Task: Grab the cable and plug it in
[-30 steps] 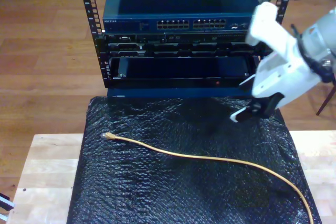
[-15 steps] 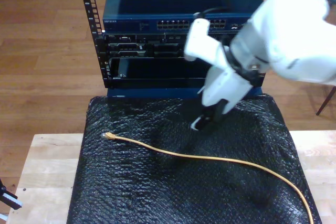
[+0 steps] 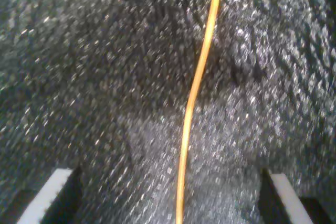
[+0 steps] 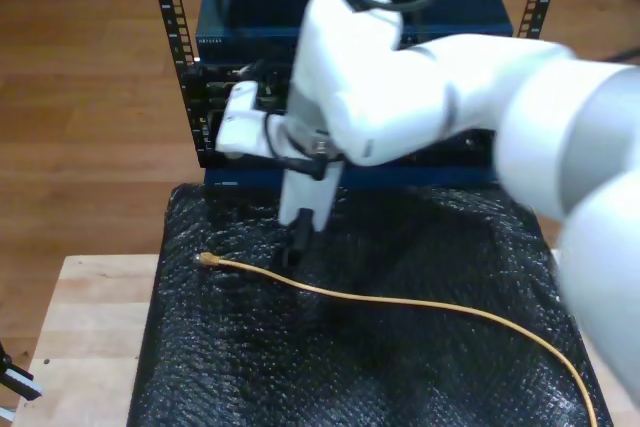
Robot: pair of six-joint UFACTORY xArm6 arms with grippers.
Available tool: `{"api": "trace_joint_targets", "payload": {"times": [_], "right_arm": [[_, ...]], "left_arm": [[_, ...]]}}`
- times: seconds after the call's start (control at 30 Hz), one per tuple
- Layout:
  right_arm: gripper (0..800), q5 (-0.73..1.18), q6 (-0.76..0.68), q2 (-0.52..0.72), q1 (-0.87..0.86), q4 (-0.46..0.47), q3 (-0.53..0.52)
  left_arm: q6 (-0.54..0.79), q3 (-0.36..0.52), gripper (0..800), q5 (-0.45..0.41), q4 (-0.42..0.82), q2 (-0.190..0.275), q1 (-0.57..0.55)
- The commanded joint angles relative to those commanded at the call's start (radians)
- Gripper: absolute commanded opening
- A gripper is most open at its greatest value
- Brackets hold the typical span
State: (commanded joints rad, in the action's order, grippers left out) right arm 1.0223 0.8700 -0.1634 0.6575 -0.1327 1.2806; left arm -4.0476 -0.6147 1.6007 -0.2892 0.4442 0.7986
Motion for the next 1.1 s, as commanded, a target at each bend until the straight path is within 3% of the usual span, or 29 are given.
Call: {"api": "trace_joint_targets", "payload": {"times": [0.37,0.57,0.9,1.1], "right_arm": [[786,-0.002,-0.064,-0.157,0.063,0.002,0.149],[772,-0.002,-0.121,-0.196,0.078,0.011,0.181],[711,0.0,-0.261,-0.315,0.123,0.199,0.279],[676,0.0,-0.265,-0.373,0.135,0.212,0.331]], "left_arm": [[-0.063,-0.005,800,-0.008,-0.026,-0.002,-0.003],[-0.126,-0.011,800,-0.006,-0.038,-0.011,-0.032],[-0.146,-0.006,800,-0.008,-0.038,-0.017,-0.048],[-0.144,-0.005,800,-0.008,-0.038,-0.02,-0.048]]}}
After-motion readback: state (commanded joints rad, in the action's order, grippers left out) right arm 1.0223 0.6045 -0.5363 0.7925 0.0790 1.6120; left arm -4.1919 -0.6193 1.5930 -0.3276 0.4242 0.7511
